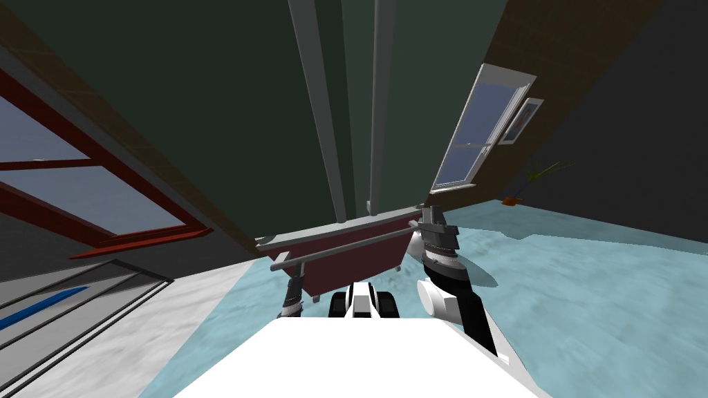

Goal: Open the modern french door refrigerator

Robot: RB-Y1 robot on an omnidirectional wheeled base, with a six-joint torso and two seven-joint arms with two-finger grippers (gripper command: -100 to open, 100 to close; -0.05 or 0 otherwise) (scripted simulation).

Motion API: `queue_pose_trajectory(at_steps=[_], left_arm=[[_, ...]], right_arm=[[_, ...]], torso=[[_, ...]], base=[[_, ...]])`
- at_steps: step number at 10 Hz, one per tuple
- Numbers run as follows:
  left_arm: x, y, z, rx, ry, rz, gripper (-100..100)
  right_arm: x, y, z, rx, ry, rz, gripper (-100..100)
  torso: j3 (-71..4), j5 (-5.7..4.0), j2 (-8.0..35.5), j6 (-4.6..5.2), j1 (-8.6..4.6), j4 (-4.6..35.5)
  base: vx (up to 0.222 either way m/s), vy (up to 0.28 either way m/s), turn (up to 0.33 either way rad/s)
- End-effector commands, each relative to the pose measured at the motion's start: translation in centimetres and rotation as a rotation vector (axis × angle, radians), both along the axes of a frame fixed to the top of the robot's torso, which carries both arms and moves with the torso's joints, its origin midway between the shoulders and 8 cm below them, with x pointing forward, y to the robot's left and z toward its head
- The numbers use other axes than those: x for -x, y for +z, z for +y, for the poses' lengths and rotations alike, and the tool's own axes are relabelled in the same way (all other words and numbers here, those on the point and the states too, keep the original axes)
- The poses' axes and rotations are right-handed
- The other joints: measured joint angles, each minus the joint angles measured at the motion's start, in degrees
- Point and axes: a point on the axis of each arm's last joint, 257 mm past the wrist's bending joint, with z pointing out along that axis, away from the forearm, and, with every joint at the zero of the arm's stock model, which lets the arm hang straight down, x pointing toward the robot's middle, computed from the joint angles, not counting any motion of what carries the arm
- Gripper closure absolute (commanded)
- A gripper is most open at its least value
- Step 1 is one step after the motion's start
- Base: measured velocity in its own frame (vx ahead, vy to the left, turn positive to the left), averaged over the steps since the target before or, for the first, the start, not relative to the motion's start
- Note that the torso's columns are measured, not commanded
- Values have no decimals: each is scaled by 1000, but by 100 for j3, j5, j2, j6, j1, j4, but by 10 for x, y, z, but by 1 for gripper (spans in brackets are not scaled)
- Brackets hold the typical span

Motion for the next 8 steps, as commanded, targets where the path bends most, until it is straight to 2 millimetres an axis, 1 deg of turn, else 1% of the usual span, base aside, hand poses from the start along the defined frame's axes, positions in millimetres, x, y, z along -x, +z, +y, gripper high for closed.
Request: queue_pose_trajectory(at_steps=[1,2,3,4,5,6,8], left_arm=[[-18,8,10,1,-3,1,-100],[-25,13,15,1,-4,1,-100],[-19,10,12,0,-3,0,-100],[-11,4,5,1,-2,1,100],[-4,1,1,1,0,1,100],[-4,1,1,1,0,1,100],[7,-5,-7,1,2,1,100]], right_arm=[[0,0,0,0,0,0,0],[0,0,0,0,0,0,0],[0,0,0,0,0,0,0],[0,0,0,0,0,0,0],[0,0,0,0,0,0,0],[0,0,0,0,0,0,0],[0,0,0,0,0,0,0]], torso=[[-3,0,-5,0,3,-1],[-6,2,-10,0,7,-3],[-6,3,-10,0,10,-3],[-5,4,-7,-1,16,-2],[-4,27,-24,4,33,-23],[-10,48,-42,0,59,-43],[-17,64,-63,-5,74,-61]], base=[[-9,-43,11],[-7,-40,14],[-4,-18,3],[18,26,-7],[16,51,-36],[6,35,-12],[5,25,-4]])
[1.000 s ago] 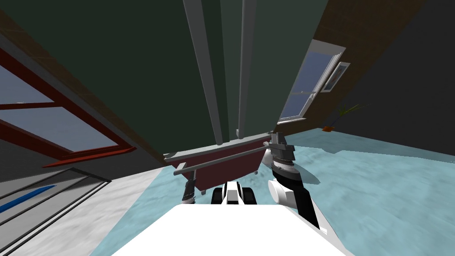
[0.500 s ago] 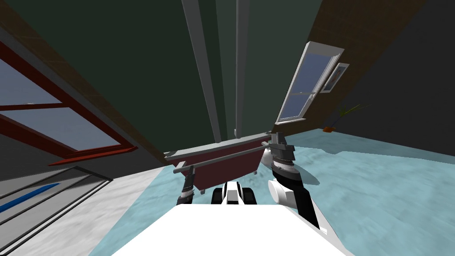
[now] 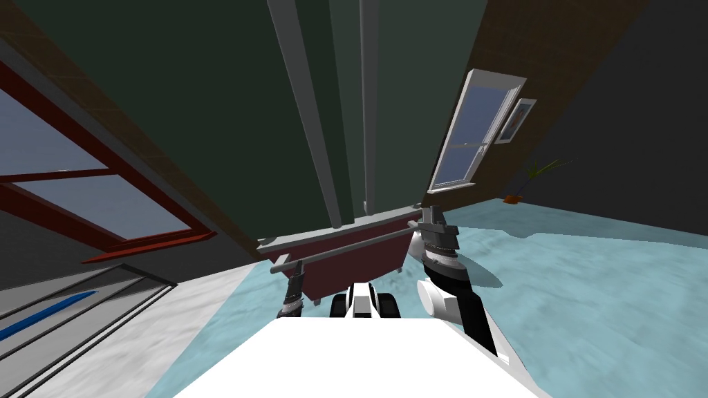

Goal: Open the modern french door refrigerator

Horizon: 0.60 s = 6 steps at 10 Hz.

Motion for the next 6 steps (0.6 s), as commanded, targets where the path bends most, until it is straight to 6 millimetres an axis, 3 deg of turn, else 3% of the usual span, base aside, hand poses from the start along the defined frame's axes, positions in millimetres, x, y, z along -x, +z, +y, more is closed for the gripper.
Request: queue_pose_trajectory(at_steps=[1,4,6], left_arm=[[15,-17,-7,7,8,34,100],[5,-2,-4,-1,-2,1,100],[-1,-1,1,0,-5,14,100]], right_arm=[[0,0,0,0,0,0,0],[0,0,0,0,0,0,0],[0,0,0,0,0,0,0]], torso=[[0,-1,-1,0,2,1],[3,-17,10,2,-18,15],[30,-12,50,-1,-29,16]], base=[[12,32,2],[-19,-8,4],[-137,-72,36]])
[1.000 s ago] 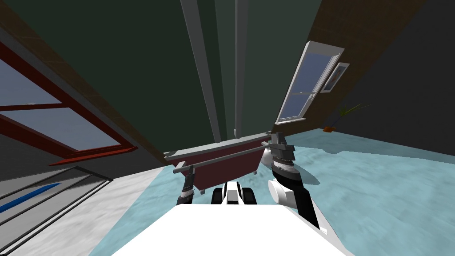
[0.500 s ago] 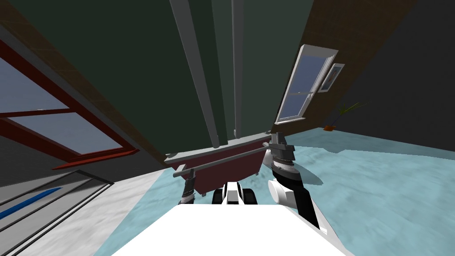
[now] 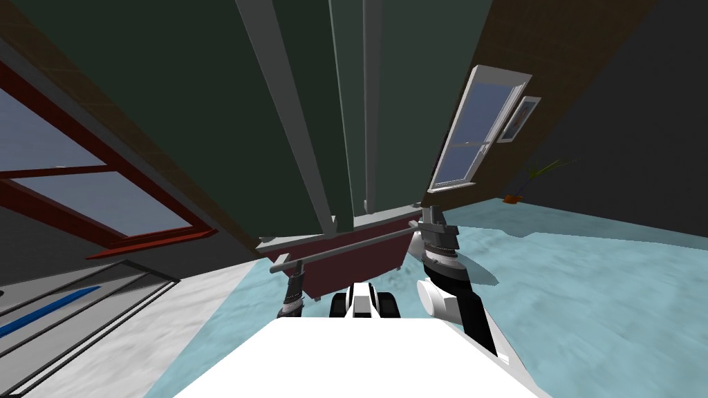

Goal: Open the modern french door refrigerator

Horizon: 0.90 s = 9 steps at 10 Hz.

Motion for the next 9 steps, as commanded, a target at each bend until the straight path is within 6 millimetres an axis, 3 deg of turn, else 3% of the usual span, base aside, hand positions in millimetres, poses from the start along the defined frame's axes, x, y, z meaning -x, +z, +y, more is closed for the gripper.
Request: queue_pose_trajectory(at_steps=[1,6,9], left_arm=[[-5,-10,8,9,2,52,100],[-20,-9,20,12,-4,84,100],[-17,-4,19,9,-13,68,100]], right_arm=[[0,0,0,0,0,0,0],[0,0,0,0,0,0,0],[0,0,0,0,0,0,0]], torso=[[-6,-2,-8,5,3,2],[-26,-14,-28,3,-2,5],[-13,-23,2,2,-21,17]], base=[[-105,-58,19],[-95,-49,20],[-122,-42,25]])
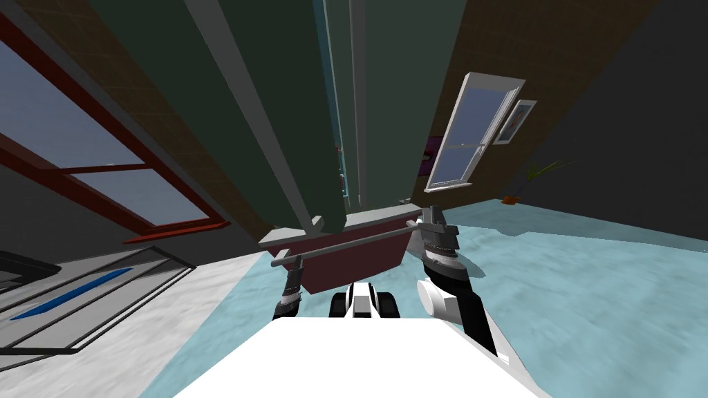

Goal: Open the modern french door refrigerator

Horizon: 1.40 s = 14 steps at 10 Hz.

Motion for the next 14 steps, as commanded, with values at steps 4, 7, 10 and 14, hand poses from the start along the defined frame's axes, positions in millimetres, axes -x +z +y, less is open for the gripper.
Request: queue_pose_trajectory(at_steps=[4,7,10,14], left_arm=[[8,-5,-2,5,-12,19,100],[14,-9,-2,6,-18,34,100],[13,-6,-29,6,-68,21,100],[16,-9,-62,6,-126,31,100]], right_arm=[[0,0,0,0,0,0,0],[0,0,0,0,0,0,0],[0,0,0,0,0,0,0],[0,0,0,0,0,0,0]], torso=[[-28,-11,-46,1,19,7],[2,2,-6,2,5,-1],[-28,-10,-41,-5,14,2],[-9,0,-21,-7,23,-3]], base=[[-150,-34,18],[-192,-50,35],[-87,3,158],[-62,29,142]])
